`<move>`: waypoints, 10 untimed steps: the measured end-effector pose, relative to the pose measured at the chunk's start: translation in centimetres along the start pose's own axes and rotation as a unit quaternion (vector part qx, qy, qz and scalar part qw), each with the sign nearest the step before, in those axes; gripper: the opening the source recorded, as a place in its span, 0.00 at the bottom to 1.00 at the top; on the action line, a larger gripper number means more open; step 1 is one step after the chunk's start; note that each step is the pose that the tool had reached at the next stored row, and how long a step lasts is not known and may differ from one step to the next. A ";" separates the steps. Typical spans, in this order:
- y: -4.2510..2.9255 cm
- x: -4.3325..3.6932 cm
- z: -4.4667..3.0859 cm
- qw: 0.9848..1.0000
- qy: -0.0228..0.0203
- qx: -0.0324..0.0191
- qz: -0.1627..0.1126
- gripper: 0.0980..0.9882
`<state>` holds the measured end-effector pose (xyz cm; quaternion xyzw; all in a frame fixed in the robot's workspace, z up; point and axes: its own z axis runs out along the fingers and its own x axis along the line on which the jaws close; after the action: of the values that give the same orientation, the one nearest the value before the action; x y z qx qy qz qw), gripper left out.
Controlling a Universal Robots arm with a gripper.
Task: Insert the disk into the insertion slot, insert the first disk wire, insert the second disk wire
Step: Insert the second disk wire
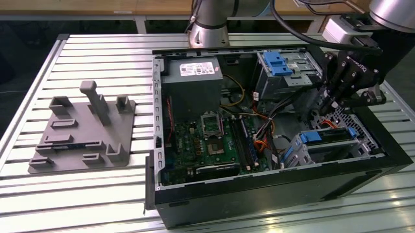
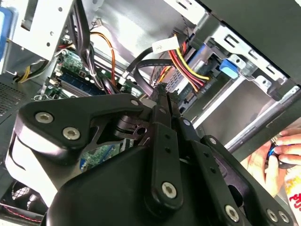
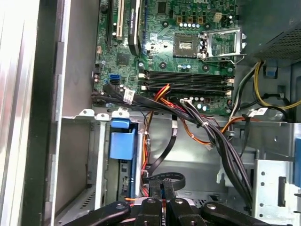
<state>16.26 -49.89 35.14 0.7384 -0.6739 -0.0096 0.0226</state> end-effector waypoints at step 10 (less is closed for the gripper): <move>-0.02 0.61 0.04 1.000 0.000 0.000 0.006 0.05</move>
<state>16.33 -50.50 35.11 0.7343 -0.6784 -0.0097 0.0225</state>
